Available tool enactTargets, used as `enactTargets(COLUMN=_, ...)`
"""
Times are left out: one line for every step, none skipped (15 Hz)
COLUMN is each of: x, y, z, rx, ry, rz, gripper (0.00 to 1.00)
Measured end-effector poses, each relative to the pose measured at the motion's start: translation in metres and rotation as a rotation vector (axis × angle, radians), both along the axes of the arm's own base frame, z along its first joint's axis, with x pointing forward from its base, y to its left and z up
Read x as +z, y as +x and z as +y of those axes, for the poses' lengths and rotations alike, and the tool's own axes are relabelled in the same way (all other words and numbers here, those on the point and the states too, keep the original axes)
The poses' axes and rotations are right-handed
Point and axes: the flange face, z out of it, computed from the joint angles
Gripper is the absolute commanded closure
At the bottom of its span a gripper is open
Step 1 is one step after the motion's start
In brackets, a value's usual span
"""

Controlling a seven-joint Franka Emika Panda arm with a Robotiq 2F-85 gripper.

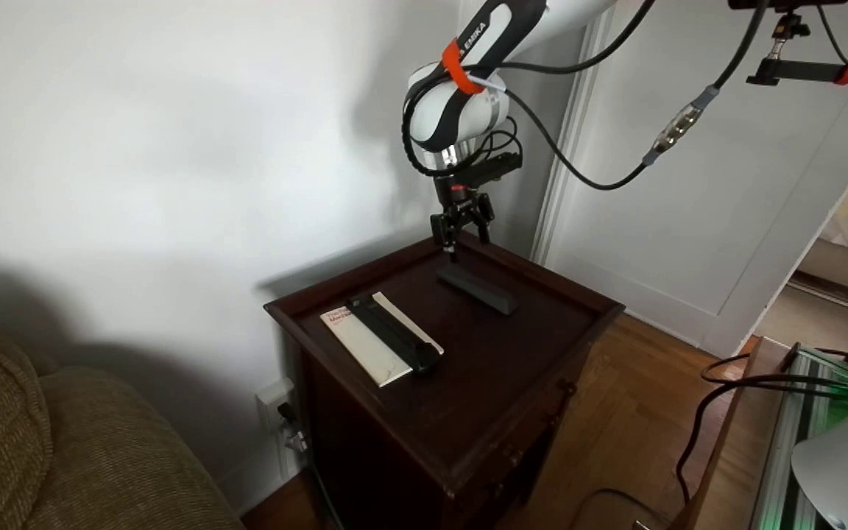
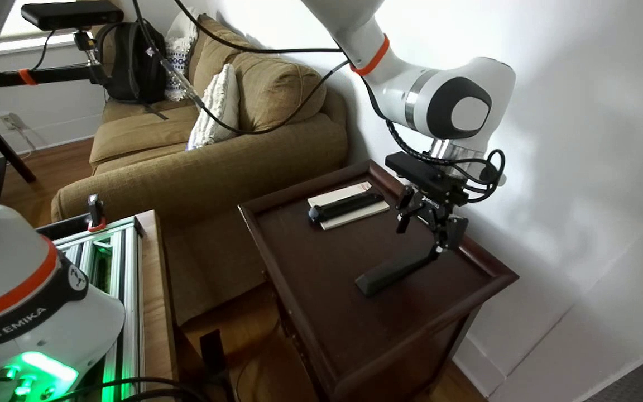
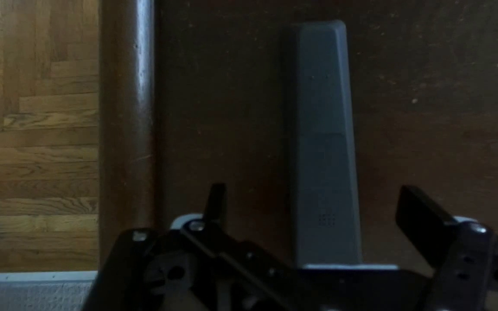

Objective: Turn the black remote over

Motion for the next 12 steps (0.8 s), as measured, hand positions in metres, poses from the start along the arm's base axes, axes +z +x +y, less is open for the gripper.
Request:
enactTargets(x=0.009, y=-0.002, z=-0.003, rx=0.001, ry=0.02, rz=-0.032, gripper=0.0)
enactTargets(x=0.017, y=-0.006, z=-0.005, rx=0.004, ry=0.038, rz=-0.063, gripper=0.0)
enactTargets(x=0.025, y=-0.01, z=-0.006, rx=0.006, ry=0.051, rz=-0.089, gripper=0.0)
enactTargets(x=0.031, y=-0.014, z=-0.005, rx=0.011, ry=0.063, rz=-0.113, gripper=0.0)
enactTargets(x=0.036, y=-0.019, z=-0.003, rx=0.014, ry=0.072, rz=-0.13, gripper=0.0)
enactTargets(x=0.042, y=-0.025, z=0.0, rx=0.016, ry=0.08, rz=-0.148, gripper=0.0)
enactTargets(x=0.047, y=-0.03, z=0.002, rx=0.016, ry=0.087, rz=-0.161, gripper=0.0)
enactTargets(x=0.053, y=-0.036, z=0.004, rx=0.014, ry=0.092, rz=-0.171, gripper=0.0)
enactTargets(x=0.058, y=-0.041, z=0.005, rx=0.011, ry=0.095, rz=-0.178, gripper=0.0)
enactTargets(x=0.063, y=-0.046, z=0.005, rx=0.007, ry=0.097, rz=-0.181, gripper=0.0)
enactTargets(x=0.068, y=-0.05, z=0.005, rx=0.004, ry=0.099, rz=-0.182, gripper=0.0)
enactTargets(x=0.072, y=-0.054, z=0.004, rx=0.001, ry=0.1, rz=-0.183, gripper=0.0)
